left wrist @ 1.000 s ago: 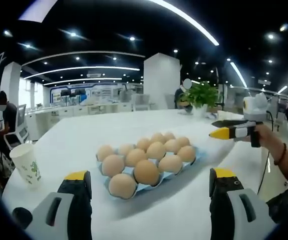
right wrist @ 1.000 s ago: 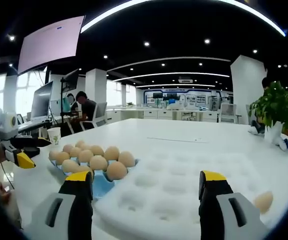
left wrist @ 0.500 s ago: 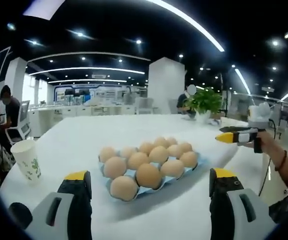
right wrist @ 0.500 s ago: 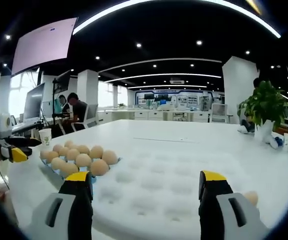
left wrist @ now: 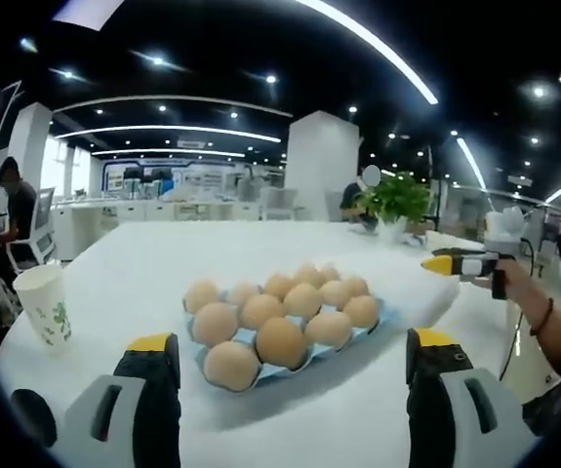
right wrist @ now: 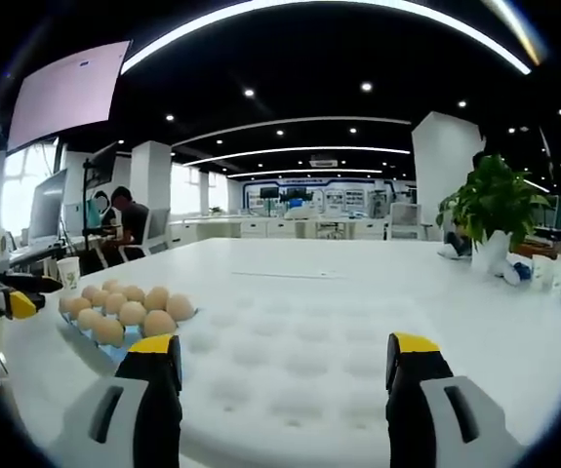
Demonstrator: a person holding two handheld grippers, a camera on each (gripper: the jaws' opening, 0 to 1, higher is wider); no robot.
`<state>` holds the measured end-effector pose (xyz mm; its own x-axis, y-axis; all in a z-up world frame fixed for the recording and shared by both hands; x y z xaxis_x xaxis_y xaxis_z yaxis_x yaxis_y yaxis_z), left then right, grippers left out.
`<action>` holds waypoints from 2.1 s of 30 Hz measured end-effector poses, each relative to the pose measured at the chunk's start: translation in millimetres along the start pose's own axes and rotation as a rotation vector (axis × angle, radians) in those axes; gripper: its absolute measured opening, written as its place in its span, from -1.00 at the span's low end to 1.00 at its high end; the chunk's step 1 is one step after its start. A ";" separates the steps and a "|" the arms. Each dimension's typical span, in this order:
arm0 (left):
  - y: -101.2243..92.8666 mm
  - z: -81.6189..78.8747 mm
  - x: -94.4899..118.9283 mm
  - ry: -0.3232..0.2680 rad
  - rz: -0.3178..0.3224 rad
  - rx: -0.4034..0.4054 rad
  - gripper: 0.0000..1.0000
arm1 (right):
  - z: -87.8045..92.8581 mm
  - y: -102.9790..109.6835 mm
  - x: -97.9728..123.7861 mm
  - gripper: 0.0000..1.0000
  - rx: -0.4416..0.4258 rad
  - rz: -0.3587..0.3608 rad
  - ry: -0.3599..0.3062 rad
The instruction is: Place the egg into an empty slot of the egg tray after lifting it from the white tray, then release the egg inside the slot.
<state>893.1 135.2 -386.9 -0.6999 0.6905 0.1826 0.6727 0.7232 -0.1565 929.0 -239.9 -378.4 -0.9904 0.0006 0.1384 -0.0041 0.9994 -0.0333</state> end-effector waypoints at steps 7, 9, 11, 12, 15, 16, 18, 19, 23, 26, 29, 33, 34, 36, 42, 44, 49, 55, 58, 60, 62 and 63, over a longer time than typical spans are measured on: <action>-2.9 -3.8 -1.1 -0.042 -0.003 -0.034 0.96 | 1.0 -15.9 -2.6 0.78 -0.015 0.028 0.003; -2.6 -2.9 -1.4 -0.023 -0.019 -0.084 0.96 | 1.9 -20.9 -2.7 0.77 -0.022 0.039 0.006; -4.6 -2.1 -1.6 -0.022 -0.007 -0.069 0.96 | 2.3 -25.0 -3.0 0.76 -0.023 0.048 0.004; -4.4 -1.5 -2.2 -0.021 0.004 -0.041 0.96 | 2.5 -27.7 -3.4 0.76 -0.021 0.052 0.005; -2.2 -1.9 -2.1 -0.030 0.005 -0.019 0.92 | 3.5 -35.6 -4.8 0.74 -0.022 0.068 0.011; -1.7 -2.1 -2.0 -0.030 -0.003 -0.019 0.89 | 3.5 -37.9 -5.2 0.74 -0.023 0.074 0.011; -0.8 -2.8 -1.7 -0.030 -0.010 -0.025 0.84 | 3.8 -43.1 -5.9 0.73 -0.025 0.085 0.013; -0.7 -3.2 -1.9 -0.031 -0.010 -0.024 0.84 | 3.9 -45.7 -6.3 0.73 -0.026 0.089 0.012; -1.9 -4.6 -4.1 -0.039 -0.001 -0.013 0.89 | 5.7 -56.4 -9.3 0.72 -0.035 0.098 0.013; -4.3 -5.7 -6.0 -0.039 0.012 -0.026 0.90 | 8.4 -63.3 -10.6 0.69 -0.037 0.114 0.015; -7.8 -5.3 -9.1 -0.039 0.023 -0.035 0.96 | 11.2 -70.2 -10.1 0.68 -0.041 0.128 0.018; -8.5 -4.8 -11.6 -0.039 0.022 -0.034 0.97 | 12.9 -73.2 -9.2 0.66 -0.041 0.145 0.027; -8.6 -5.0 -12.0 -0.040 0.021 -0.034 0.97 | 13.5 -74.8 -9.5 0.65 -0.043 0.148 0.028; -8.9 -5.2 -12.7 -0.039 0.018 -0.039 0.98 | 14.9 -77.4 -10.4 0.62 -0.042 0.149 0.033; -9.3 -5.4 -14.5 -0.036 0.013 -0.044 1.00 | 20.0 -82.1 -10.2 0.54 -0.042 0.160 0.047; -9.2 -5.3 -15.4 -0.031 0.010 -0.042 1.00 | 22.4 -82.8 -8.6 0.48 -0.043 0.162 0.049; -9.9 -5.4 -15.1 -0.024 0.003 -0.056 1.00 | 32.9 -87.8 -8.1 0.31 -0.034 0.173 0.072; -8.6 -3.8 -13.8 -0.015 -0.005 -0.058 1.00 | 34.8 -93.7 -7.9 -0.04 0.007 0.197 0.072; -8.7 -3.5 -13.5 -0.016 -0.006 -0.059 1.00 | 34.3 -95.3 -7.8 -0.08 0.004 0.196 0.080; -9.2 -3.8 -13.4 -0.019 -0.006 -0.061 1.00 | 34.1 -96.3 -8.1 -0.11 0.016 0.201 0.084; -10.3 -5.2 -13.2 -0.026 -0.007 -0.068 1.00 | 33.9 -95.9 -8.0 -0.13 0.016 0.201 0.087; -11.0 -6.5 -13.1 -0.032 -0.007 -0.074 1.00 | 33.9 -95.8 -8.0 -0.14 0.016 0.201 0.087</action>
<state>896.4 118.1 -381.3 -0.7110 0.6865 0.1522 0.6829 0.7258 -0.0832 932.5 -336.8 -409.9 -0.9557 0.2036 0.2126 0.1896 0.9782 -0.0844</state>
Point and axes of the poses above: the point that each gripper's makers call its tool centre point, and the gripper's own axes: x roughly backward along the fingers, y roughly to its left, z roughly out of its underside, the point moved 8 cm from there along x, roughly backward along the fingers, and after that the axes turned 14 degrees about z, right-handed, at the moved point
